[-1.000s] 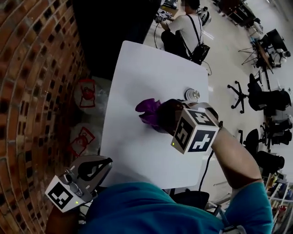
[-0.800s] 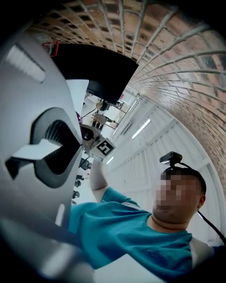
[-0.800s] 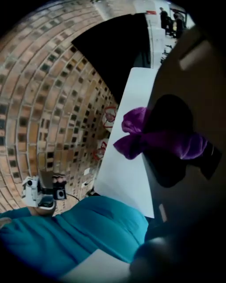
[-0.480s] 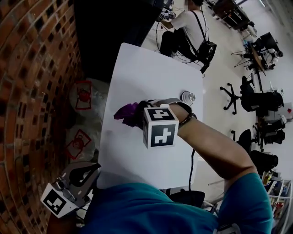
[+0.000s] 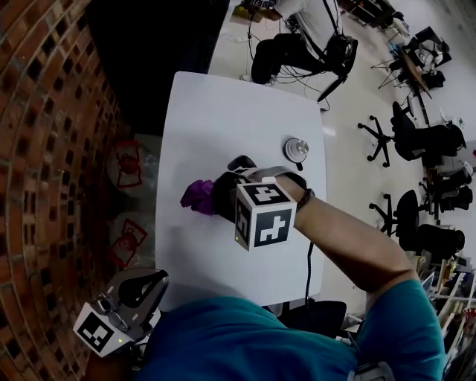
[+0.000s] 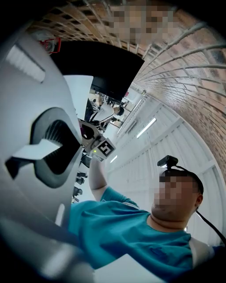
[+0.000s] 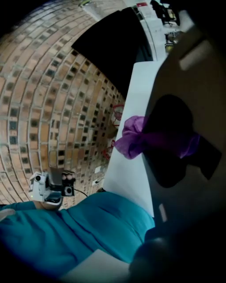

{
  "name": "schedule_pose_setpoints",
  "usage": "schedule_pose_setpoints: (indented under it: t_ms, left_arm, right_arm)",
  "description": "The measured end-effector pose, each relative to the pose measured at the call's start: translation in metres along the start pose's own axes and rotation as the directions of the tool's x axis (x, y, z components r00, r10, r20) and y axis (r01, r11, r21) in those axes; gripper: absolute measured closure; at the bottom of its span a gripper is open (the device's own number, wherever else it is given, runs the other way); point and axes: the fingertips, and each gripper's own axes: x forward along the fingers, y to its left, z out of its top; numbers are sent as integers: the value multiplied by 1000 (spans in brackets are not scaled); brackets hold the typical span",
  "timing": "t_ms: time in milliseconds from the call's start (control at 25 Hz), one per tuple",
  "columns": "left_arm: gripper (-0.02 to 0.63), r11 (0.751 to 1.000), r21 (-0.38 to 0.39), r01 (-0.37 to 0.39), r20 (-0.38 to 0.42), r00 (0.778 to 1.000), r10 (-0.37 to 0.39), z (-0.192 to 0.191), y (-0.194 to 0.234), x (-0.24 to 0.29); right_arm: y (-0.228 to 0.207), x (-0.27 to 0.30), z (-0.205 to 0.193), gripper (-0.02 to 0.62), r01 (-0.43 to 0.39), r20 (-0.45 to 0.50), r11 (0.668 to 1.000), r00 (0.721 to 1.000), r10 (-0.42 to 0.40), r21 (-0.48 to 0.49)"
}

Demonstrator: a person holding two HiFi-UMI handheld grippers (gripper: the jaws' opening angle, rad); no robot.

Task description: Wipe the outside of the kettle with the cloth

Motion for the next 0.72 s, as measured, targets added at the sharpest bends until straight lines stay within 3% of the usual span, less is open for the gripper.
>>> schedule_pose_setpoints:
  t_ms: [120,240,360,520,720]
  left_arm:
    - [604,1000,-4,-2,-6,1000,2,-1,-6,12]
    - [604,1000,-7,5,-16,1000,-5,0,-10,19]
    - [604,1000,-15,4,-27,1000,-4,2,-8,23]
    - [604,1000,-21,15,-55,998,-16,0,-11,33]
    - [604,1000,-16,21,-110,994,-23,-6,-18,46]
  right_arm:
    - [-10,-26,8,506,-40,206,990,978,11,134]
    - [-35,-88,1,506,-74,435,954,898,-62,290]
    - [-65,-131,-45,506,-64,494,894,850,-184,443]
    - [-60,-107,-100,506,-203,550,798,814,-183,567]
    - [-54,-102,-131,506,-376,700,702,671,-243,604]
